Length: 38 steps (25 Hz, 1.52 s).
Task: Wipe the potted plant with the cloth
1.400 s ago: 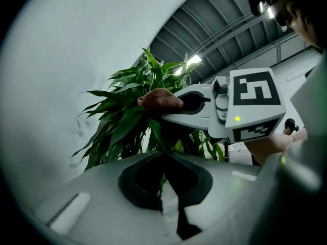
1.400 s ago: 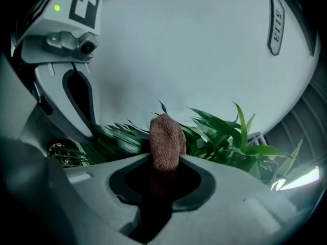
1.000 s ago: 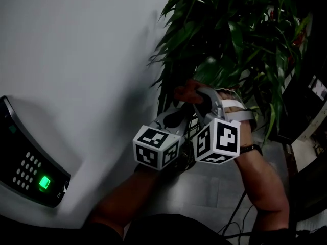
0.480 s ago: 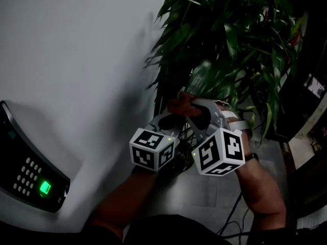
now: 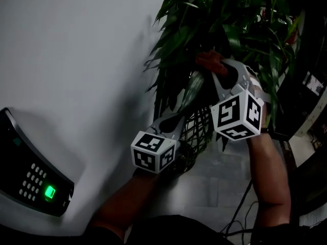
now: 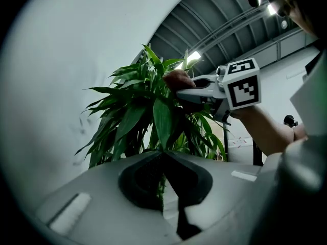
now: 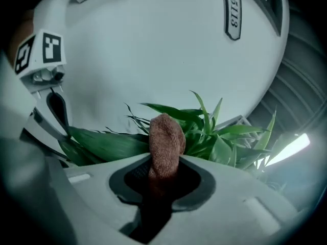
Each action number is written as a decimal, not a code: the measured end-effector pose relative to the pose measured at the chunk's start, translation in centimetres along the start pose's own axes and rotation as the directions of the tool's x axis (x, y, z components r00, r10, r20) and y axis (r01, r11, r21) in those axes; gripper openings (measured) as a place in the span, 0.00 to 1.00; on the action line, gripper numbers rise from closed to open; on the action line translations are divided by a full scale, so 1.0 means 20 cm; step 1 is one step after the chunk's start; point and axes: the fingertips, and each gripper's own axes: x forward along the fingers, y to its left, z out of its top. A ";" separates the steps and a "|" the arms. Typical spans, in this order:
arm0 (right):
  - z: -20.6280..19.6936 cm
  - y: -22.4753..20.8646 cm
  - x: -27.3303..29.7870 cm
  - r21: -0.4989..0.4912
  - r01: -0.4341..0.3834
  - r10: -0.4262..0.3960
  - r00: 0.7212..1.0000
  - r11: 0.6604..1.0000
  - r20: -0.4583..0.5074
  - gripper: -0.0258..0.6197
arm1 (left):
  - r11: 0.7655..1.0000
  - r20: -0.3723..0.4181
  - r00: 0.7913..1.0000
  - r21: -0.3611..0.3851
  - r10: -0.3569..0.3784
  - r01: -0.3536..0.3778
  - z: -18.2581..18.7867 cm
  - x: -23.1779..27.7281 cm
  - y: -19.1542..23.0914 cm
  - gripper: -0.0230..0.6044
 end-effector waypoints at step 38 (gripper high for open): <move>0.20 0.71 -0.24 0.037 -0.368 0.364 0.928 0.929 0.076 0.15 | 0.999 0.017 1.000 -0.044 -0.009 0.010 -0.01 -0.05 0.01 0.06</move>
